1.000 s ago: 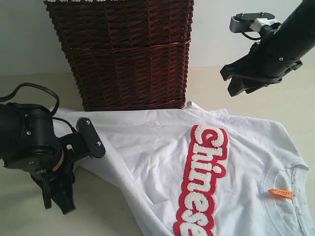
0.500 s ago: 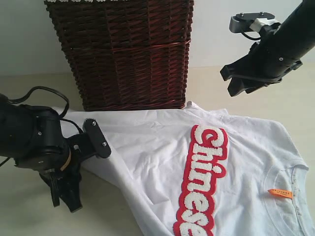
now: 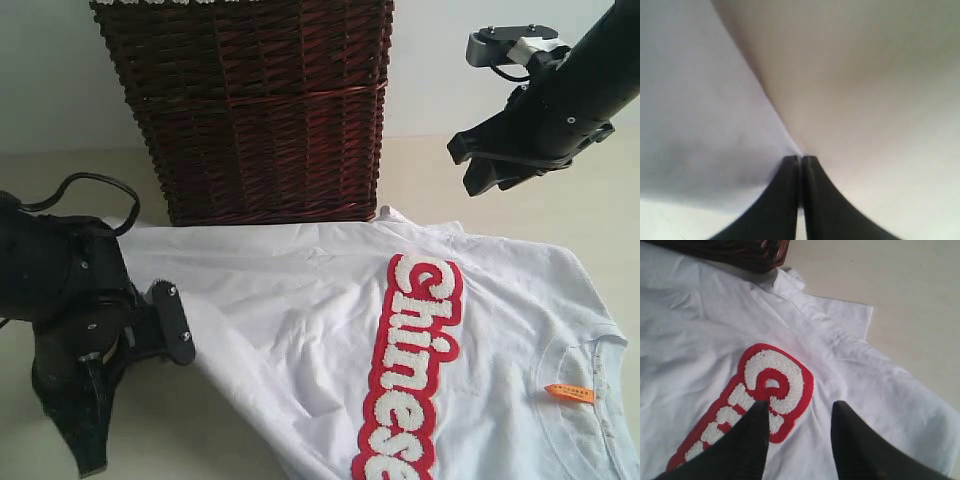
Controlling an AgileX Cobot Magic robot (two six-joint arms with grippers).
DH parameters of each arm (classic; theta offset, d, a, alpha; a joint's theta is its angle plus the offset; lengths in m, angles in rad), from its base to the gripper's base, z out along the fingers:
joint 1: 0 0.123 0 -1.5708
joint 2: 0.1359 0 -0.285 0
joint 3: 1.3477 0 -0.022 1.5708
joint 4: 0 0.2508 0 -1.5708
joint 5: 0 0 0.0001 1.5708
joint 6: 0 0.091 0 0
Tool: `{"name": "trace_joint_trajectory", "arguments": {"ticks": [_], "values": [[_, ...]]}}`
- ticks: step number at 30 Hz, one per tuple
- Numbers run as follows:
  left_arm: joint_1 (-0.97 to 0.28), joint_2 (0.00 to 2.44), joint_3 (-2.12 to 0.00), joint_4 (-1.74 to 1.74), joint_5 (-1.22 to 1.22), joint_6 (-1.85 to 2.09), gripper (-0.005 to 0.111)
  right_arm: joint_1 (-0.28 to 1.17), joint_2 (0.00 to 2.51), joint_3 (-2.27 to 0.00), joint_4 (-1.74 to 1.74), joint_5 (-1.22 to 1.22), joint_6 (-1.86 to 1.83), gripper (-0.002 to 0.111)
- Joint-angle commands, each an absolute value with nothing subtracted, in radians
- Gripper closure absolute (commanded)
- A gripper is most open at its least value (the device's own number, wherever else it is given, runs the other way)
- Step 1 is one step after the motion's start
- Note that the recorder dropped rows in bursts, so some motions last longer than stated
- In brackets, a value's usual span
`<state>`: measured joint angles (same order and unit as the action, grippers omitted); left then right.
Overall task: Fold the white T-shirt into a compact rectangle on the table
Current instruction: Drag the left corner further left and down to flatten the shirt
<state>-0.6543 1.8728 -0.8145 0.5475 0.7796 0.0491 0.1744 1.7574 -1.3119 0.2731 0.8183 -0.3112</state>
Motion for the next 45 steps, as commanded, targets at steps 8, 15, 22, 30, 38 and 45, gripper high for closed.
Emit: {"name": "trace_joint_trajectory", "arguments": {"ticks": [8,15,22,30,38,45], "values": [[-0.651,1.788,-0.777,0.196,1.189,0.472,0.107,0.174,1.747,-1.315,0.320,0.827,-0.338,0.069],[-0.651,1.698,-0.760,0.194,1.221,0.523,0.107,0.174,1.747,-1.315,0.323,0.827,-0.340,0.069],[-0.627,1.626,-0.760,0.241,1.221,0.585,0.107,0.174,1.747,-1.315,0.323,0.835,-0.340,0.069],[-0.578,1.516,-0.760,0.229,1.221,0.606,0.107,0.174,1.747,-1.315,0.323,0.831,-0.354,0.069],[-0.578,1.416,-0.722,0.245,1.221,0.610,0.107,0.174,1.747,-1.315,0.337,0.835,-0.357,0.069],[-0.578,1.266,-0.685,0.286,1.221,0.624,0.107,0.174,1.747,-1.315,0.339,0.833,-0.365,0.069]]}}
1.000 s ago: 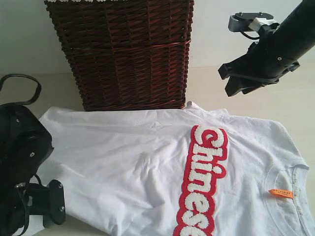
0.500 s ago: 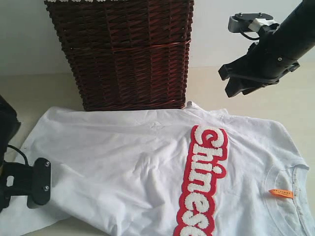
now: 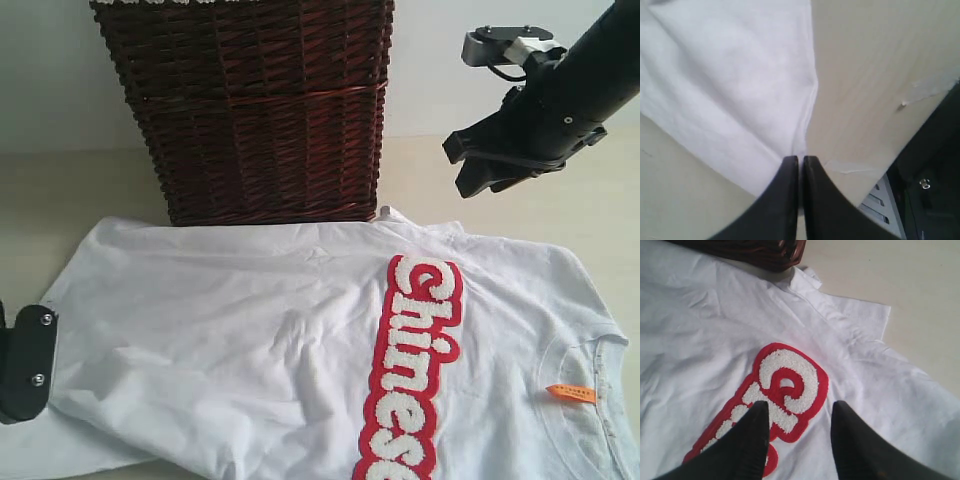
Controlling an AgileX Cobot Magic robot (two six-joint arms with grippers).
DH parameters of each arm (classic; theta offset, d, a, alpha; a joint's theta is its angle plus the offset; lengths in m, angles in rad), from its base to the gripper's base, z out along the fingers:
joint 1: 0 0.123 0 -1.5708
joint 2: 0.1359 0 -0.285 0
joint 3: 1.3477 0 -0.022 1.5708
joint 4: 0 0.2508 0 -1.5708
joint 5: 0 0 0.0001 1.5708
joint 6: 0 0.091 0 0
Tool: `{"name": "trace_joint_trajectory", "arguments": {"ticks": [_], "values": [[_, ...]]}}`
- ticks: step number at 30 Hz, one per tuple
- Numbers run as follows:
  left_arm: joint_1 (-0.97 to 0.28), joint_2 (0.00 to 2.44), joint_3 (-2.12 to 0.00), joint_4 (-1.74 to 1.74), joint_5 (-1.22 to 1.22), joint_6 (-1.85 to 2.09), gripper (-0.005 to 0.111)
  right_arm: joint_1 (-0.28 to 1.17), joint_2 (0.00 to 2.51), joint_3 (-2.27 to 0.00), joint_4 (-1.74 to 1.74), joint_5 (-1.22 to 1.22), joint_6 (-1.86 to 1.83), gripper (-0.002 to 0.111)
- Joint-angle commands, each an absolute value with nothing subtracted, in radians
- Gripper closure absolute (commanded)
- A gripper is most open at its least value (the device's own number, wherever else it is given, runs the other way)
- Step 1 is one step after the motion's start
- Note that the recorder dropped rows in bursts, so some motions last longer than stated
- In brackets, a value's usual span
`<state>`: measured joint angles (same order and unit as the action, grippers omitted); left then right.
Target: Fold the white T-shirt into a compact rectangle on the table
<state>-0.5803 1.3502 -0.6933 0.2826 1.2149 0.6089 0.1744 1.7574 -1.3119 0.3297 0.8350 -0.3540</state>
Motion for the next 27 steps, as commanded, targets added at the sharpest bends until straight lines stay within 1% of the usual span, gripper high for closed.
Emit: {"name": "trace_joint_trajectory", "arguments": {"ticks": [1,10,15,19,22,27], "values": [[-0.578,1.244,-0.685,0.273,1.221,0.626,0.107,0.174,1.747,-1.315,0.339,0.833,-0.365,0.069],[-0.572,1.051,-0.683,0.251,1.221,0.701,0.107,0.174,1.747,-1.315,0.339,0.836,-0.365,0.069],[-0.489,0.965,-0.671,0.218,1.221,0.758,0.107,0.174,1.747,-1.315,0.341,0.832,-0.369,0.069],[-0.419,0.949,-0.585,0.247,1.221,0.806,0.107,0.174,1.747,-1.315,0.341,0.837,-0.369,0.069],[-0.417,0.949,-0.498,0.308,1.221,0.837,0.107,0.174,1.747,-1.315,0.343,0.840,-0.369,0.069],[-0.417,0.952,-0.502,0.291,1.221,0.855,0.107,0.174,1.747,-1.315,0.357,0.839,-0.371,0.069]]}}
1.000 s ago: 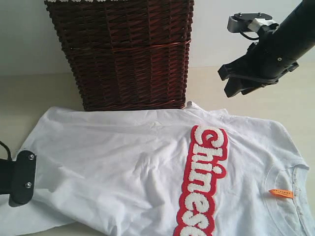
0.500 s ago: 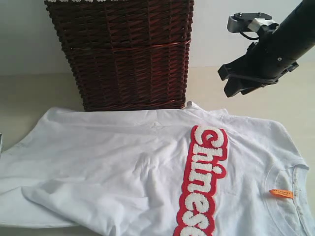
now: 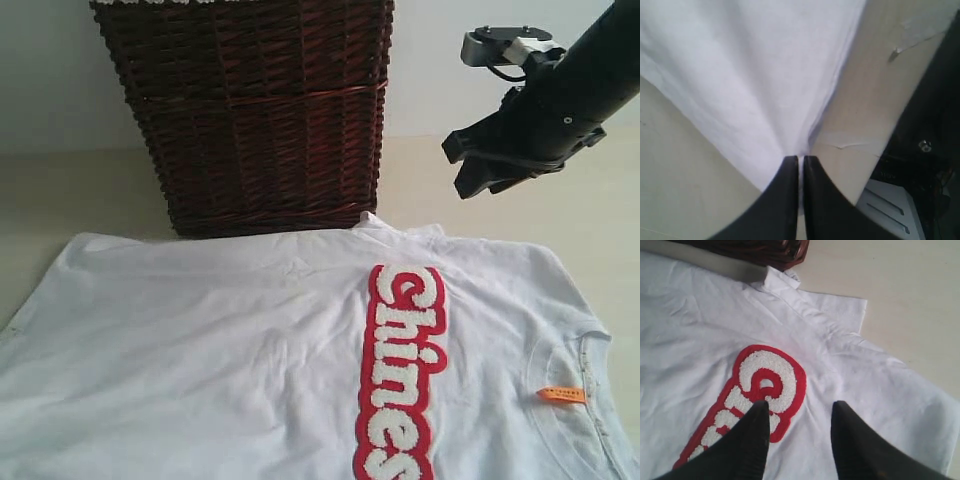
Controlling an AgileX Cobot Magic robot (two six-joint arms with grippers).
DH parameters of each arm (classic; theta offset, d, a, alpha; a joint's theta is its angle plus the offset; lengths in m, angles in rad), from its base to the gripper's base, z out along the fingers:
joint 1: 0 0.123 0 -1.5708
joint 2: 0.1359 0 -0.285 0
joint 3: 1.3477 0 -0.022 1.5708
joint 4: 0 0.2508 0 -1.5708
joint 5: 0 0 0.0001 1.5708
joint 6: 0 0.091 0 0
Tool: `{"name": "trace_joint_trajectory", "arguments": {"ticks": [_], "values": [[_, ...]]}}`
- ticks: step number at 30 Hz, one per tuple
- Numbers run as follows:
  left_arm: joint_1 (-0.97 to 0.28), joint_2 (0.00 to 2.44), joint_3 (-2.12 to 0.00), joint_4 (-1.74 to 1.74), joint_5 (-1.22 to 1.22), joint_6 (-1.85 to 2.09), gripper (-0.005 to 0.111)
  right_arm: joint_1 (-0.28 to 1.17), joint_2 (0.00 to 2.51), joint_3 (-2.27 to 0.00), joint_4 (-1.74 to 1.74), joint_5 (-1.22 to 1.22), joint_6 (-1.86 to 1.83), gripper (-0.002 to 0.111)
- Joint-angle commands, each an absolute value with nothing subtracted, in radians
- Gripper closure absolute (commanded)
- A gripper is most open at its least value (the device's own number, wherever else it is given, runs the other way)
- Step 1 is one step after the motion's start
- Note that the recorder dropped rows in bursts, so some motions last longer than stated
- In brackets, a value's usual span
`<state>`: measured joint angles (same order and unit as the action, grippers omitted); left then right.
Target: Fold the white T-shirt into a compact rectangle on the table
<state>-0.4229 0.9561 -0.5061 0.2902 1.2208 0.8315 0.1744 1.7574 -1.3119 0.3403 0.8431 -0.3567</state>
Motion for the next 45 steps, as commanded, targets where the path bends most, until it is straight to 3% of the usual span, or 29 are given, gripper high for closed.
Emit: {"name": "trace_joint_trajectory", "arguments": {"ticks": [1,9,11,15,16,17,19,20,26,30,37,45], "values": [[-0.417,0.952,-0.502,0.282,1.221,0.860,0.107,0.174,1.749,-1.315,0.357,0.839,-0.374,0.069],[-0.419,0.950,-0.554,-0.047,1.131,0.965,0.107,0.174,1.751,-1.315,0.359,0.839,-0.382,0.069],[-0.419,0.950,-0.574,-0.120,1.071,0.965,0.102,0.174,1.751,-1.315,0.359,0.839,-0.382,0.069],[-0.419,0.954,-0.572,0.132,1.102,0.859,0.050,0.174,1.751,-1.315,0.359,0.843,-0.384,0.069],[-0.419,0.954,-0.553,0.348,1.157,0.729,0.047,0.174,1.751,-1.315,0.359,0.843,-0.391,0.069],[-0.419,0.954,-0.544,0.439,1.183,0.695,0.049,0.174,1.751,-1.315,0.359,0.840,-0.391,0.069],[-0.419,0.942,-0.520,0.545,1.221,0.674,0.071,0.174,1.751,-1.315,0.359,0.839,-0.391,0.069],[-0.421,0.934,-0.520,0.526,1.202,0.674,0.076,0.174,1.751,-1.315,0.359,0.837,-0.391,0.069],[-0.495,0.870,-0.531,0.407,0.895,0.479,0.107,0.174,1.751,-1.315,0.361,0.837,-0.395,0.069],[-0.499,0.915,-0.591,0.313,0.662,0.304,0.107,0.174,1.757,-1.315,0.361,0.839,-0.395,0.074],[-0.499,1.255,-0.698,0.178,0.678,0.232,0.107,0.174,1.812,-1.298,0.351,0.868,-0.400,0.106],[-0.499,1.682,-0.798,-0.154,0.802,0.592,0.107,0.174,1.893,-1.283,0.341,0.914,-0.440,0.108]]}}
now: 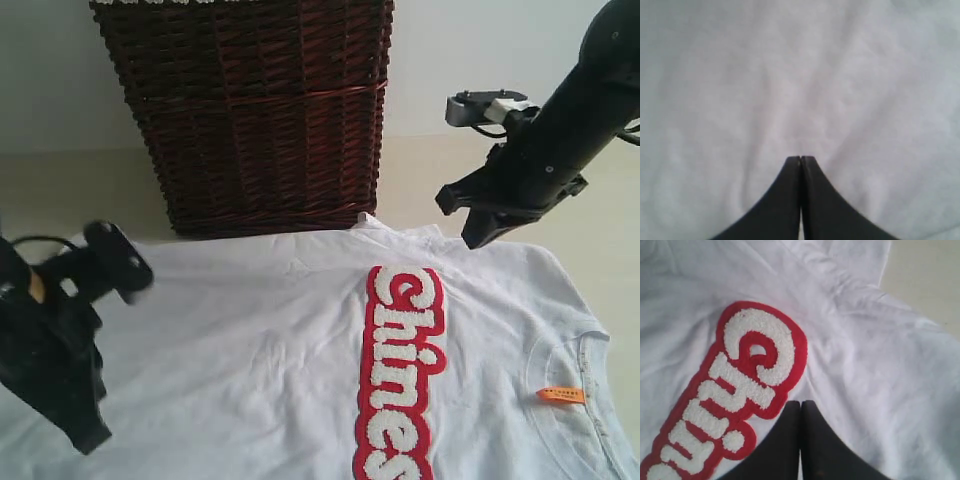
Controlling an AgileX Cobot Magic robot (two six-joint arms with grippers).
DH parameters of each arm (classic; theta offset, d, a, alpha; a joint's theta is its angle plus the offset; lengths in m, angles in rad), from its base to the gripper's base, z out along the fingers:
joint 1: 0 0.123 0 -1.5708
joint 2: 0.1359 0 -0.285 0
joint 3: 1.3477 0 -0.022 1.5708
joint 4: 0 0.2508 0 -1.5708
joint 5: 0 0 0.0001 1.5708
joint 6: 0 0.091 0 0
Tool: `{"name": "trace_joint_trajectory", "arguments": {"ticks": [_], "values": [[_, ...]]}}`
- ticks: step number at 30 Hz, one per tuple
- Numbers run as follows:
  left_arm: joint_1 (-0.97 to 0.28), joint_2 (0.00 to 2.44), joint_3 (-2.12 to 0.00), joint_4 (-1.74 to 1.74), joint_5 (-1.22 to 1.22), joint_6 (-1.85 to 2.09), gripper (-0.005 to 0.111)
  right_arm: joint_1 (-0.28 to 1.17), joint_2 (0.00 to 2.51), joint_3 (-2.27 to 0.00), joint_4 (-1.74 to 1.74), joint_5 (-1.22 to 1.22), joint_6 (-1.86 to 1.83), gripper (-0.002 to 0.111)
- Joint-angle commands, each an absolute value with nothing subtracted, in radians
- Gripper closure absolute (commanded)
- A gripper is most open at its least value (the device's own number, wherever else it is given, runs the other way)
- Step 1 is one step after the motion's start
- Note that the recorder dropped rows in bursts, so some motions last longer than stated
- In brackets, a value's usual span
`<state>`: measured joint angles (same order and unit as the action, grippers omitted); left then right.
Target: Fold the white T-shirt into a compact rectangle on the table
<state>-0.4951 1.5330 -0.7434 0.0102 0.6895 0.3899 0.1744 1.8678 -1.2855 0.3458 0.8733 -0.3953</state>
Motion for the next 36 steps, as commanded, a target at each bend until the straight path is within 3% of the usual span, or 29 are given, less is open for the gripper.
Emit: {"name": "trace_joint_trajectory", "arguments": {"ticks": [1,4,10,22,36], "values": [[-0.499,1.714,-0.816,-0.172,0.838,0.627,0.107,0.174,1.903,-1.283,0.353,0.947,-0.478,0.108],[-0.499,1.770,-0.844,-0.191,0.865,0.684,0.107,0.174,1.936,-1.283,0.376,1.071,-0.645,0.108],[-0.499,1.795,-0.852,-0.189,0.823,0.708,0.107,0.174,1.942,-1.258,0.344,1.029,-0.634,0.108],[-0.500,1.791,-0.807,-0.150,0.952,0.729,0.107,0.174,1.975,-1.133,-0.265,0.786,-0.135,0.108],[-0.500,1.791,-0.707,-0.132,1.014,0.750,0.107,0.174,2.034,-1.225,-0.355,0.869,-0.012,0.108]]}}
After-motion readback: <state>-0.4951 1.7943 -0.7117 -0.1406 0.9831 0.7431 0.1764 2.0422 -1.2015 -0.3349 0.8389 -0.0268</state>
